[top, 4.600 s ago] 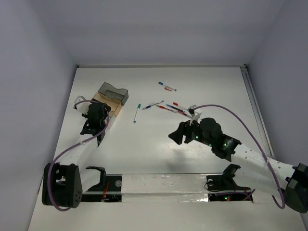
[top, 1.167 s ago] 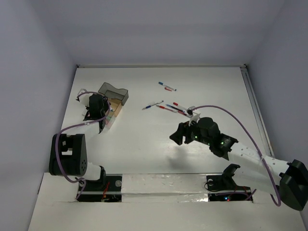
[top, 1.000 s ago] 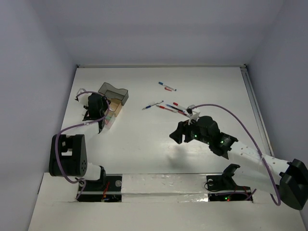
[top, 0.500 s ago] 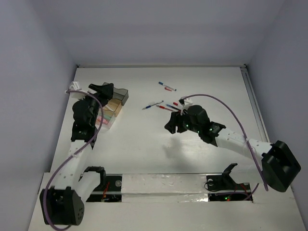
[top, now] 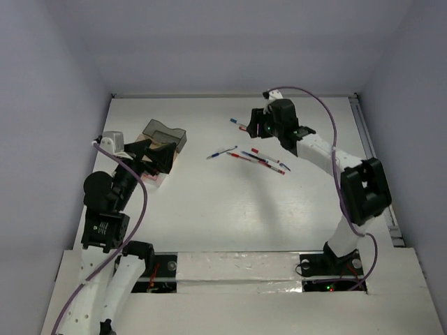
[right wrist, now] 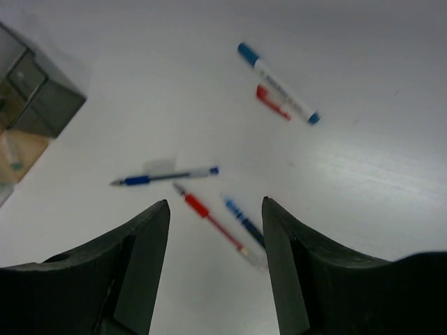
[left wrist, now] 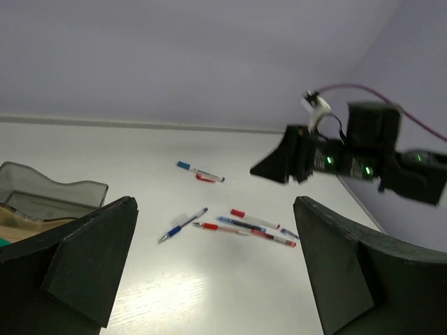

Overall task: Sort the stationery into containers
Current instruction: Pick up the pen from the center of the board.

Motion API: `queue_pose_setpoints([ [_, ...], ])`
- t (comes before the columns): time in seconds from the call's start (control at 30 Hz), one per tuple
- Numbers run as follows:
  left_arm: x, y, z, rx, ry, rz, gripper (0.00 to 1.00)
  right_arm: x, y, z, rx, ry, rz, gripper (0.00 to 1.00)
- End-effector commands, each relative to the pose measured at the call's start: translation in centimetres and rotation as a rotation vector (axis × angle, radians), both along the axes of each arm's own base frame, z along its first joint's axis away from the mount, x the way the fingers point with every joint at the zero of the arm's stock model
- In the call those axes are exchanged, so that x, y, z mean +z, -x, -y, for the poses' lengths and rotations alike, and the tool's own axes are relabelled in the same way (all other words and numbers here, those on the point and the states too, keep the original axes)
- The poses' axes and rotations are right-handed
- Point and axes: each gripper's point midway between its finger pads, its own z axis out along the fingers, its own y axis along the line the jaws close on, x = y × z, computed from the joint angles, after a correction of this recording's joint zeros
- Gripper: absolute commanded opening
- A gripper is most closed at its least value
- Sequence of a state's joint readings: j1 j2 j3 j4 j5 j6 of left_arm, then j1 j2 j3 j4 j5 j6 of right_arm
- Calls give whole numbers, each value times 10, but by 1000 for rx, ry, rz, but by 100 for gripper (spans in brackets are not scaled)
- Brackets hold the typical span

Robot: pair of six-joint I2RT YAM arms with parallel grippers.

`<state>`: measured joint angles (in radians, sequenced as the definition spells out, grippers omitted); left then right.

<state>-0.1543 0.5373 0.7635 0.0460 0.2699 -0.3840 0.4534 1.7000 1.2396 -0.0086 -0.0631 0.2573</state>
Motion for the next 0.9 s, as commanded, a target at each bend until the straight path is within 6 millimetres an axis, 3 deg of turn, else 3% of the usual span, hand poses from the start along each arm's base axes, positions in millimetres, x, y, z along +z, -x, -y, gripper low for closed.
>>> queue_pose_setpoints([
  [0.0, -21, 3, 4, 5, -112, -30, 93, 12, -35, -2, 88, 100, 43, 60],
  [0.13, -27, 10, 13, -18, -131, -38, 93, 2, -62, -22, 178, 140, 45, 55],
  [0.17, -29, 10, 12, -10, -135, -47, 93, -3, -67, -24, 182, 152, 33, 54],
  [0.2, -29, 11, 13, -11, -137, -48, 93, -8, -84, -24, 171, 161, 35, 54],
  [0.4, -24, 18, 19, -37, -138, -22, 93, -30, -123, -32, 182, 204, 22, 52],
  [0.43, -24, 19, 21, -46, -138, -22, 93, -50, -127, -35, 191, 213, -5, 52],
  [0.47, -25, 19, 22, -46, -137, -25, 93, -40, -135, -39, 193, 209, 13, 53],
  [0.67, -24, 19, 22, -47, -141, -23, 93, -71, -155, -46, 195, 222, -6, 59],
  [0.87, -26, 18, 23, -49, -145, -28, 92, -89, -163, -41, 170, 267, -31, 60],
])
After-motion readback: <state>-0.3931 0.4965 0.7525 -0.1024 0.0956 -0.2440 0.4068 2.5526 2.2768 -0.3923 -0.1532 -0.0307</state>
